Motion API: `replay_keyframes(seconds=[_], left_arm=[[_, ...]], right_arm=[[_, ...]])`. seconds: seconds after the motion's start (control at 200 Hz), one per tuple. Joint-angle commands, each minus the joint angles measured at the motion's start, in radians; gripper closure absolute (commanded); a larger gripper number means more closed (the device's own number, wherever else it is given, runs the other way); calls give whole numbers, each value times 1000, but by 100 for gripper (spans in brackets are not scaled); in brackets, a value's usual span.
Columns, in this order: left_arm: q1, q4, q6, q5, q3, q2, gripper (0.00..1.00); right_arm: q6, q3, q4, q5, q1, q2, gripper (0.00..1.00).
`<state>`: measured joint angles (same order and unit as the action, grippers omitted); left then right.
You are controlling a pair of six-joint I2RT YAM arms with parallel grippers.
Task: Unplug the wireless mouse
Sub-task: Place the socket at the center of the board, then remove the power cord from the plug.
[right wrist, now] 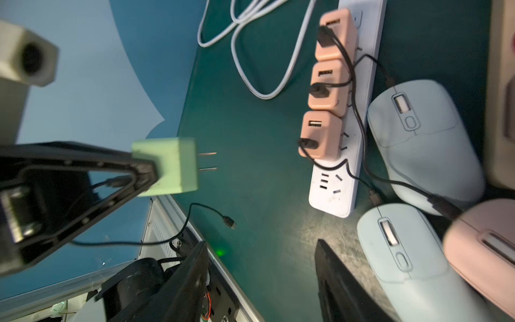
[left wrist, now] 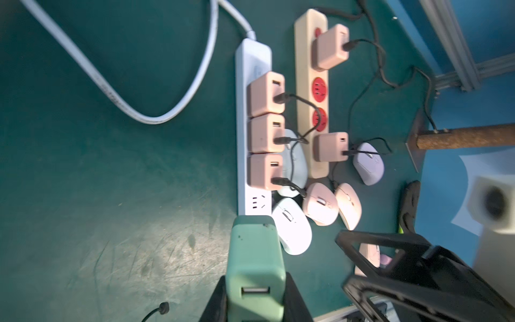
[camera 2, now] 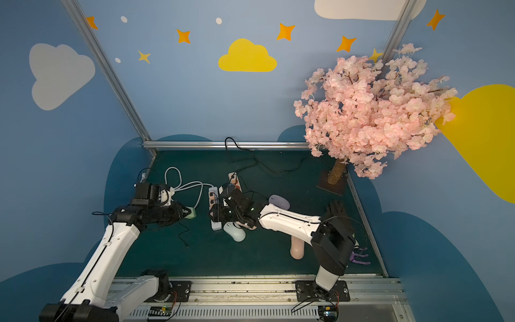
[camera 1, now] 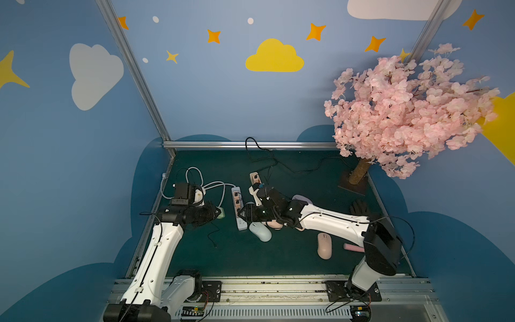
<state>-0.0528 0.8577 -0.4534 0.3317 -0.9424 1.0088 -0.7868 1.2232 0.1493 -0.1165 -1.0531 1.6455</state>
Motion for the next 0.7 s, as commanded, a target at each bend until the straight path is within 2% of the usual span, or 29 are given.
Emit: replay_keyframes(seconds=[0.0,0.105,0.19,0.27,0.37,0.415,0.516,0.696], left_arm=[[-74,-16,21,23,-53,-16,96],[-164,-16,22,10,-98,-7,96],[-227,-25,14,27,-131,10,96],[-283,-48,0,47,-152,20,96],[-344,-86,-25,70,-168,37,96],[-367,-104,-41,80,-172,47,96],[-408,-156,-76,119,-177,70,96],[-462,-207,-98,187,-204,114,96]], right_arm=[[153,-75,75,118,-11,-105,40],[254,-122,94,168,-7,-205,40],[282,-170,92,270,-6,-287,39],[411,-214,58,344,-2,-365,34],[556,-242,51,425,2,-450,33],[606,-227,95,424,8,-483,28],[730,-200,174,398,12,-550,28],[930,-243,155,334,13,-658,25]])
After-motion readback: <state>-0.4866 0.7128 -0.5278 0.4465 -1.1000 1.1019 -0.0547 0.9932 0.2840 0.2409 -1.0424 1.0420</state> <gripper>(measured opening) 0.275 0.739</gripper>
